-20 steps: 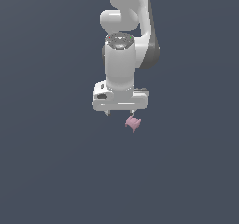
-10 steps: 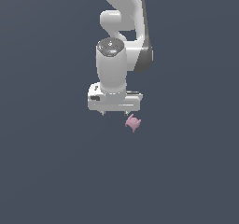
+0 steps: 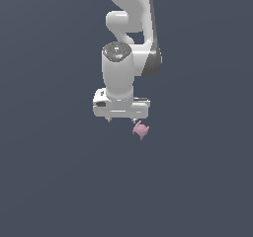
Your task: Pick up the object and move it to a goal position.
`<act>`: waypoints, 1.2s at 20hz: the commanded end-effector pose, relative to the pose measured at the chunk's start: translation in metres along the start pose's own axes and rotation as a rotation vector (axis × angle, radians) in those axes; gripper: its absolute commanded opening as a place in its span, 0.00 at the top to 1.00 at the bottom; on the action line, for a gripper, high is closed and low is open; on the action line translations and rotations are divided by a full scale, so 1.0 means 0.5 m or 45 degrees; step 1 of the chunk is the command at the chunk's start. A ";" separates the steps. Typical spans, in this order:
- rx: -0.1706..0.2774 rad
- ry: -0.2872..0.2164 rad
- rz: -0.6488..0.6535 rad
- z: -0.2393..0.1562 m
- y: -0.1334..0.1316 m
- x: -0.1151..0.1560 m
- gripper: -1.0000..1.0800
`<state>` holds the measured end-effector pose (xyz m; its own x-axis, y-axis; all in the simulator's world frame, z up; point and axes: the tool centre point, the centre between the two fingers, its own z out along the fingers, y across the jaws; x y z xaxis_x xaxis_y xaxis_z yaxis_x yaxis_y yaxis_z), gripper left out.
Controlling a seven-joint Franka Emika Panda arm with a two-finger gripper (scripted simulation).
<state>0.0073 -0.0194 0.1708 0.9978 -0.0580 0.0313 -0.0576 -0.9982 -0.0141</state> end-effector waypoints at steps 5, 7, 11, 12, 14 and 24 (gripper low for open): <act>0.000 -0.004 0.076 0.016 -0.019 -0.005 0.04; 0.000 -0.006 0.111 0.023 -0.027 -0.008 0.04; -0.001 -0.011 0.197 0.041 -0.047 -0.014 0.04; -0.001 -0.012 0.222 0.046 -0.052 -0.016 0.04; -0.002 -0.015 0.276 0.056 -0.064 -0.021 0.04; -0.013 -0.026 0.548 0.110 -0.123 -0.047 0.04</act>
<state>-0.0091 0.0397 0.1203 0.8983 -0.4393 0.0058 -0.4392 -0.8983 -0.0130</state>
